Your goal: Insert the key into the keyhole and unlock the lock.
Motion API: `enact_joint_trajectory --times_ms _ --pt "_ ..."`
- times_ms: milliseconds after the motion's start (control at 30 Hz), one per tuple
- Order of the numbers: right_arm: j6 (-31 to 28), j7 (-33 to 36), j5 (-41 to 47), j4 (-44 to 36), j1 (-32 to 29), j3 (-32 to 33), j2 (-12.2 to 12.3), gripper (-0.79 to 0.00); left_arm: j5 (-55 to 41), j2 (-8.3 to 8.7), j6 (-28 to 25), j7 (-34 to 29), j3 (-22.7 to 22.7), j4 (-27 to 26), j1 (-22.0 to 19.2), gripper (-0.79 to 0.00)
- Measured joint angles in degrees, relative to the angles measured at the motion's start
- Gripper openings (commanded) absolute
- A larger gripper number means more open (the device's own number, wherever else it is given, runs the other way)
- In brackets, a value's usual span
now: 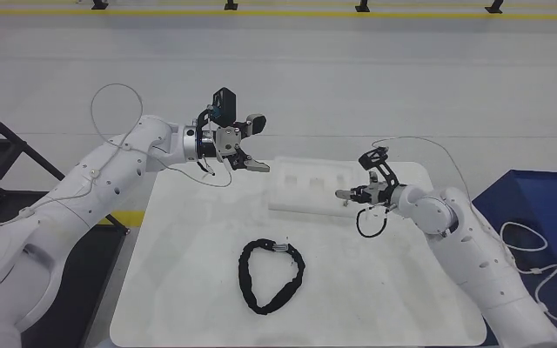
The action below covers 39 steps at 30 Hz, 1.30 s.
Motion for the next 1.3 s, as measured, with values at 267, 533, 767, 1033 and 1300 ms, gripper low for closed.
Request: enact_joint_trajectory --times_ms 267,533,767,1033,1300 --pt "5.34 0.49 5.17 8.07 3.81 -5.66 -3.18 0.0 0.0 0.0 0.0 0.0 0.0 0.0 0.0 0.0" --pt "6.24 -1.32 7.01 14.01 6.52 -8.95 -5.5 0.0 0.0 0.0 0.0 0.0 0.0 0.0 0.0 0.0" --pt "6.24 -1.29 7.0 13.93 6.48 -8.9 -5.47 0.0 0.0 0.0 0.0 0.0 0.0 0.0 0.0 0.0" --pt "6.66 -1.44 6.98 13.92 6.36 -8.73 -5.46 0.0 0.0 0.0 0.0 0.0 0.0 0.0 0.0 0.0" --pt "17.85 5.41 4.07 10.47 7.96 -8.82 -5.85 0.0 0.0 0.0 0.0 0.0 0.0 0.0 0.0 0.0"
